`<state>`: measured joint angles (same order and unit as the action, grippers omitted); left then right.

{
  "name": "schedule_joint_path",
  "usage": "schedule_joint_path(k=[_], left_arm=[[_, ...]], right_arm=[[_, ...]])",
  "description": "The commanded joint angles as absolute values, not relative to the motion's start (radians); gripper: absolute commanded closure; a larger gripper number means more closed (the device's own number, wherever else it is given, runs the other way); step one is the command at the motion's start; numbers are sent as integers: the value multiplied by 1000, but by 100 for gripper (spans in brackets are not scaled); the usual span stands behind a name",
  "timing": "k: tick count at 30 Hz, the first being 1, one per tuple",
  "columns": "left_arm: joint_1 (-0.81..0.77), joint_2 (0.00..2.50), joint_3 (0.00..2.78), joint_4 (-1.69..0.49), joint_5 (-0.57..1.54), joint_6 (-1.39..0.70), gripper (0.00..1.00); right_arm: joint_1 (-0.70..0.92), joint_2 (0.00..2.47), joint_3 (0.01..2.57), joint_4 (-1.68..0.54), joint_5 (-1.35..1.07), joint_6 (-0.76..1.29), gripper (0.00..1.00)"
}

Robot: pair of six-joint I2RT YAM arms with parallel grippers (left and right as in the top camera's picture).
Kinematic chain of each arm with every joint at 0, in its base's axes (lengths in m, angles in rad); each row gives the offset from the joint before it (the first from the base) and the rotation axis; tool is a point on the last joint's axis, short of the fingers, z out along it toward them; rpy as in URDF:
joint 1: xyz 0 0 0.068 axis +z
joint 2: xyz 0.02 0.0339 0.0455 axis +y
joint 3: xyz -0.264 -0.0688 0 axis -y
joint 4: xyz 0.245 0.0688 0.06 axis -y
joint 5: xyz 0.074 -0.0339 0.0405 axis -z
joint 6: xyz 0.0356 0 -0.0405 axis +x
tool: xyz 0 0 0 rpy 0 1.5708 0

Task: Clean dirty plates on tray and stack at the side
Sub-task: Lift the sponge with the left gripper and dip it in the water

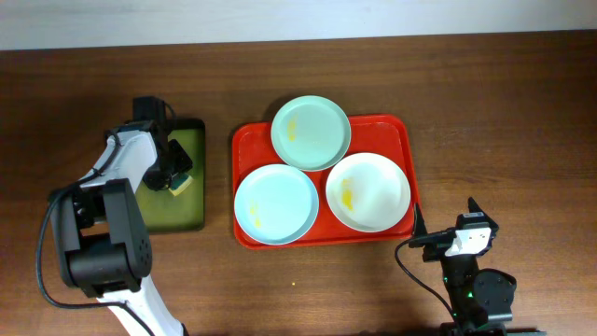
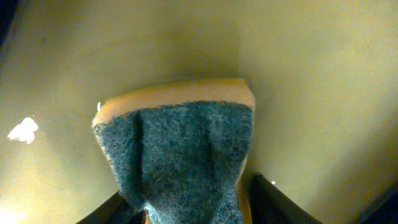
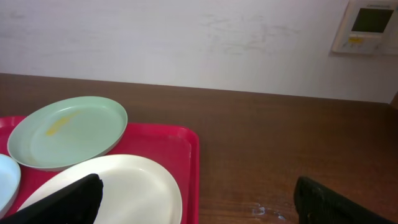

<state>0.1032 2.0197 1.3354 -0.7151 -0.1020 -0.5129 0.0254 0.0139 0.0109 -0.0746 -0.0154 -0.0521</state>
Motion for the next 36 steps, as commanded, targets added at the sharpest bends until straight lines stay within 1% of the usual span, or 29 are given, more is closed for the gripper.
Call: schedule_joint_path(k=[1,2,4,5,7,9,11,12,13,14,18,25,27,29,33,36], left_arm=[[108,2045,1343,-717,-209,-510,52],[108,2045,1343,-717,-224,-510,49],[108,2045,1343,-717,-229,-510,27],[108,2045,1343,-718,-229,-510,24],[108,2045,1343,-718,-224,-511,22],[108,2045,1343,-718,-224,-511,36],[108,2045,1343,-719,-224,-510,53],[108,2045,1343,-722,-224,-510,60],[108,2045,1343,-723,-225,-510,82],[108,2045,1343,-723,-225,-510,99],[108,2037,1370,-743,-225,-499,100],[107,1914,1551,-954,-202,-466,100],[107,1856,1591,-963,-112,-395,100],[106,1803,1607,-959,-38,-368,100],[106,1740,1609,-953,-24,-369,100],[106,1748,1588,-956,-25,-368,100]], right_arm=[[19,6,6,-79,-14,-44,1],[19,6,6,-79,-14,-44,1],[19,6,6,-80,-14,-44,1],[19,6,6,-79,-14,-44,1],[19,6,6,-80,-14,-44,1],[19,6,6,-80,-14,-44,1],[19,6,6,-80,-14,-44,1],[19,6,6,-80,-14,-44,1],[19,6,6,-80,-14,-44,1],[19,6,6,-79,-14,-44,1],[19,6,6,-80,-14,-44,1],[19,6,6,-79,-14,-44,1],[19,6,6,-80,-14,-44,1],[19,6,6,-80,-14,-44,1],[19,6,6,-80,-14,-44,1],[19,6,6,-80,-14,-44,1]])
